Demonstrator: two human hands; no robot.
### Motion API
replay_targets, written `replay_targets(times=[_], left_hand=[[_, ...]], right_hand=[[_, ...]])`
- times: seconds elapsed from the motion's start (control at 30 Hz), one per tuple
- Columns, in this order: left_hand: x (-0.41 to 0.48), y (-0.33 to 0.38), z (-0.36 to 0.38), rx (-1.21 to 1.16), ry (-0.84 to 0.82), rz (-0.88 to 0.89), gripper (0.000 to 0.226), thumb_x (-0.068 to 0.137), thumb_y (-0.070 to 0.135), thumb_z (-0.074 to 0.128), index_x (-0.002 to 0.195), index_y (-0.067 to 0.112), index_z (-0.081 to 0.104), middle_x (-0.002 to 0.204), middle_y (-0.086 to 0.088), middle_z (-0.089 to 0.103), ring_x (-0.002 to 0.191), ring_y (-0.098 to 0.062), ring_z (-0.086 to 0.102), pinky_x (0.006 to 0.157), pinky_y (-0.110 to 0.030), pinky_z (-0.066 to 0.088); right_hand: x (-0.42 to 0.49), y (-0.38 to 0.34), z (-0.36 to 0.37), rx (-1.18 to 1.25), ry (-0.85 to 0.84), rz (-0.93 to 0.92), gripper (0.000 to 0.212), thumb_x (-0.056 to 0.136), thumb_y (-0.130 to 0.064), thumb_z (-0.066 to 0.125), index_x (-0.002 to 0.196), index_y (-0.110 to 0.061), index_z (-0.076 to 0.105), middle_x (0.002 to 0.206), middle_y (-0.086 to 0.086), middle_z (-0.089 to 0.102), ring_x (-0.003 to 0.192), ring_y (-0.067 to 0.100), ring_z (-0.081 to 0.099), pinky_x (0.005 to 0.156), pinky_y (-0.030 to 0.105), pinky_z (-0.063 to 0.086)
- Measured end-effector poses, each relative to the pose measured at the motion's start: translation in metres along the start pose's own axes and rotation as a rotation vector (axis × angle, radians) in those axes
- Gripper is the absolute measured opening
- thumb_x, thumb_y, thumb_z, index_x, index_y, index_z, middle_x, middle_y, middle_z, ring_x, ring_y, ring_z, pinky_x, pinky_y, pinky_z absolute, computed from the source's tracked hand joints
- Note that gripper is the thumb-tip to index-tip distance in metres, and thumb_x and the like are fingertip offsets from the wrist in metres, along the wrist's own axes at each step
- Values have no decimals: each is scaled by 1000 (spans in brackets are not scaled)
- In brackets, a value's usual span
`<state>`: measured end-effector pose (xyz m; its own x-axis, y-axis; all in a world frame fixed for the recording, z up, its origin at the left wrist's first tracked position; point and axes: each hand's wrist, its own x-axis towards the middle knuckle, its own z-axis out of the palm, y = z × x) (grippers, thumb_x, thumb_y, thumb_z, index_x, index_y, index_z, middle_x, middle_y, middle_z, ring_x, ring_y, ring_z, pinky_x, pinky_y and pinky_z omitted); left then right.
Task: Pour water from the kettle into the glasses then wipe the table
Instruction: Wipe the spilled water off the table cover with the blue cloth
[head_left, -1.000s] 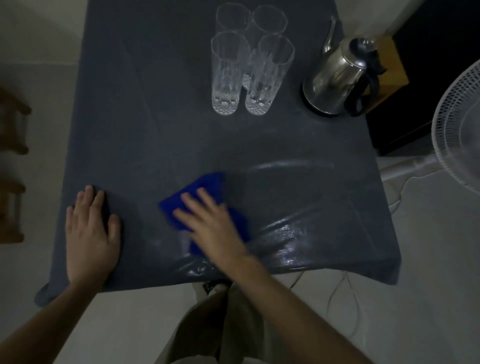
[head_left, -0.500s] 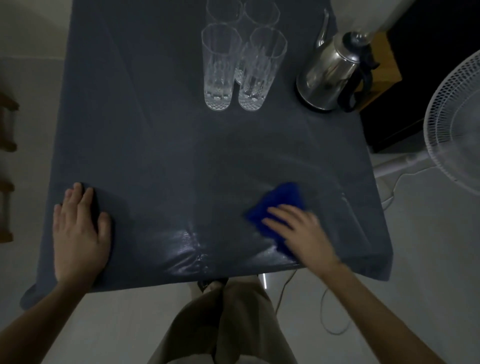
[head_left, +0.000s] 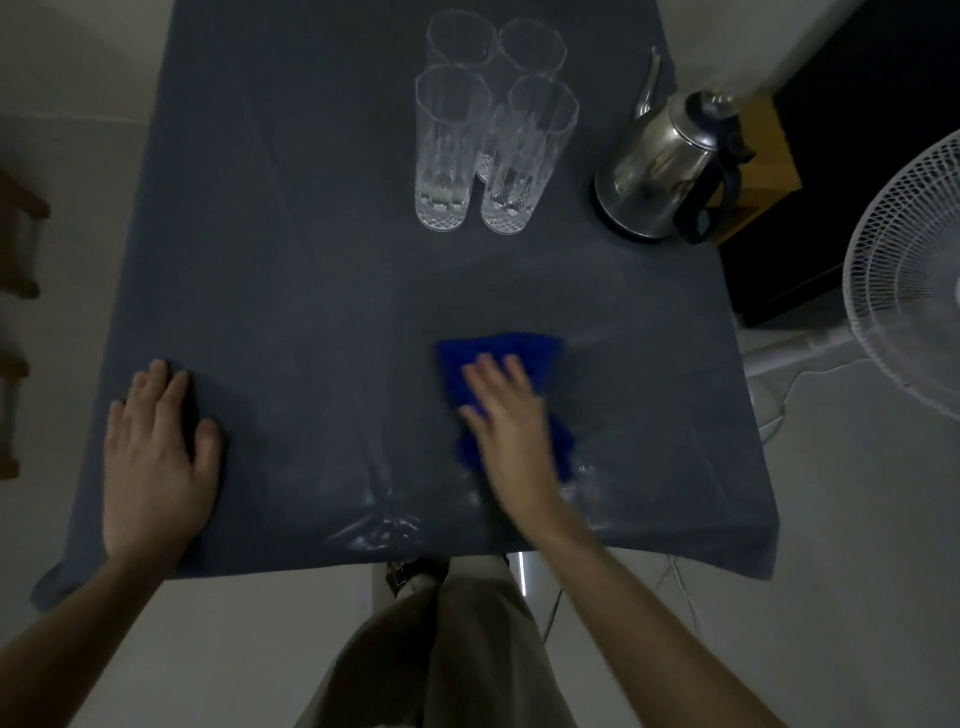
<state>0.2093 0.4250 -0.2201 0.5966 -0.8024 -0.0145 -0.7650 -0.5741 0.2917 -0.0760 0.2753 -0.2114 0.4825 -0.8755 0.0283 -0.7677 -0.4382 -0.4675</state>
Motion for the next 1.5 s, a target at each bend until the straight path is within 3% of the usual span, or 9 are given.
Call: replay_targets(times=[0.13,0.3,0.47,0.57,0.8,1.03,1.23,1.33,1.5], left_hand=[[0,-2,2,7,-7,-3,59,96,41,27,148,13,27,160,-10,20,149,-25,14,118,-22,-9],[2,-4,6,-8,1,12,62,94,43,27,146,10,29,158,-14,24,147,-31,18,122,-41,5],[2,-6,8,-17,8,6,61,93,40,28,143,5,33,156,-18,27,145,-35,22,120,-49,13],[1,-5,4,-18,-10,-1,63,93,42,27,144,6,32,156,-17,26,145,-34,21,120,-42,6],[1,-3,2,-36,2,16,63,92,41,29,142,3,35,155,-20,28,144,-37,23,119,-41,6],[2,1,-2,-2,-24,5,64,93,44,26,146,7,31,157,-16,25,146,-33,19,120,-41,7],[1,0,-1,-4,-26,1,64,93,43,26,144,5,33,156,-18,27,145,-35,21,119,-44,9],[1,-3,-1,-20,-38,-7,65,93,43,26,144,5,33,156,-18,27,145,-34,21,120,-43,7],[0,-2,-3,-34,-15,-3,62,93,40,30,142,3,36,155,-18,29,145,-33,23,121,-33,1]], right_hand=[[-20,-77,46,-121,-202,-406,51,92,-37,35,136,-17,53,147,5,47,140,30,35,111,51,31],[-25,-14,16,-333,-224,-568,55,87,-13,51,141,-21,46,151,-3,42,139,21,37,105,42,40],[-26,106,-58,-432,-165,-193,49,86,-22,55,134,-19,55,143,2,52,130,24,48,96,49,49],[-31,143,-87,-363,-53,186,52,95,-38,34,137,-13,52,145,7,49,133,28,44,105,52,40],[10,73,-39,-87,137,377,57,99,-41,26,144,-10,41,154,6,38,145,26,24,115,55,24],[1,-71,41,-153,-191,-242,53,94,-35,33,142,-16,43,154,6,37,144,32,26,114,57,26],[-4,13,-9,-439,-305,-597,56,80,-22,54,136,-23,51,148,1,47,134,25,44,102,43,43],[-5,88,-58,-503,-287,-392,63,71,-23,66,133,-21,54,142,4,53,126,28,53,94,44,51],[-29,160,-108,-382,-137,156,53,93,-35,33,135,-10,54,143,11,50,131,33,46,107,48,39]])
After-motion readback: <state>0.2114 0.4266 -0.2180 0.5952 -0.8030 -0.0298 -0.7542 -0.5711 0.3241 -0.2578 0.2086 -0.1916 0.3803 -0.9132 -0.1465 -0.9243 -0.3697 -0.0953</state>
